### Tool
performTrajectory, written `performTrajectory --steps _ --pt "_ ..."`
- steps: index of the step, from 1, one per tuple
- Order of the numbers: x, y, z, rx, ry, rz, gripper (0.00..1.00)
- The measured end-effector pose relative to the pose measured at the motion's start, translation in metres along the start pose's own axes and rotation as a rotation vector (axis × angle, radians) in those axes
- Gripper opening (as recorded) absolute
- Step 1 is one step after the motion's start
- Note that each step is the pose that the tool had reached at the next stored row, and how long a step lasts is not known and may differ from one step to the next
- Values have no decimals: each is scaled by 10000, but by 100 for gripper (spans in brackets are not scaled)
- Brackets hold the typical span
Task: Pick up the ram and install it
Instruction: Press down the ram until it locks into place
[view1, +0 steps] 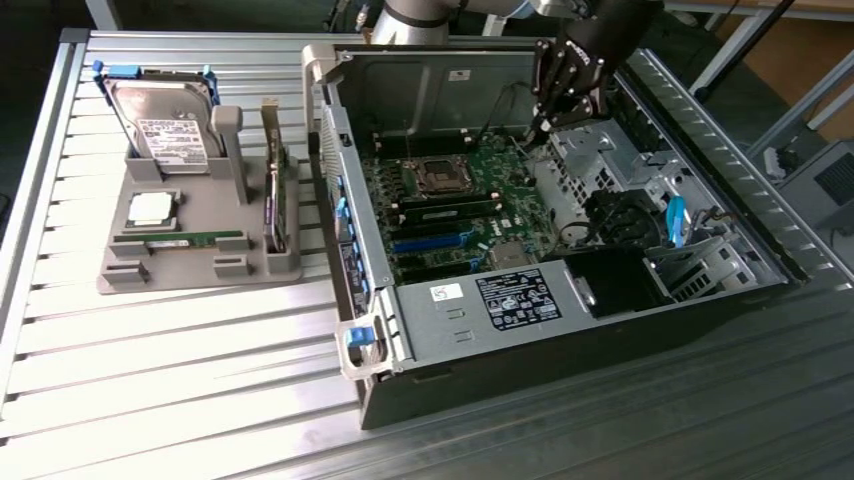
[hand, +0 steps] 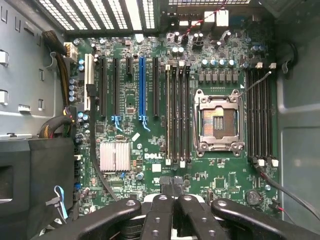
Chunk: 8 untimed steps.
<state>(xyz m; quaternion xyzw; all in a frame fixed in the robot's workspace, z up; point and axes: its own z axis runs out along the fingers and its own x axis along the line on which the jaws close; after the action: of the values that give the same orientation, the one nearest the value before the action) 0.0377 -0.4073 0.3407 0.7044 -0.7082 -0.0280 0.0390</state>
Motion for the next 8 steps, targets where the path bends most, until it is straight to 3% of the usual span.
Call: performTrajectory --steps 8 --pt "0 0 0 0 0 0 9"
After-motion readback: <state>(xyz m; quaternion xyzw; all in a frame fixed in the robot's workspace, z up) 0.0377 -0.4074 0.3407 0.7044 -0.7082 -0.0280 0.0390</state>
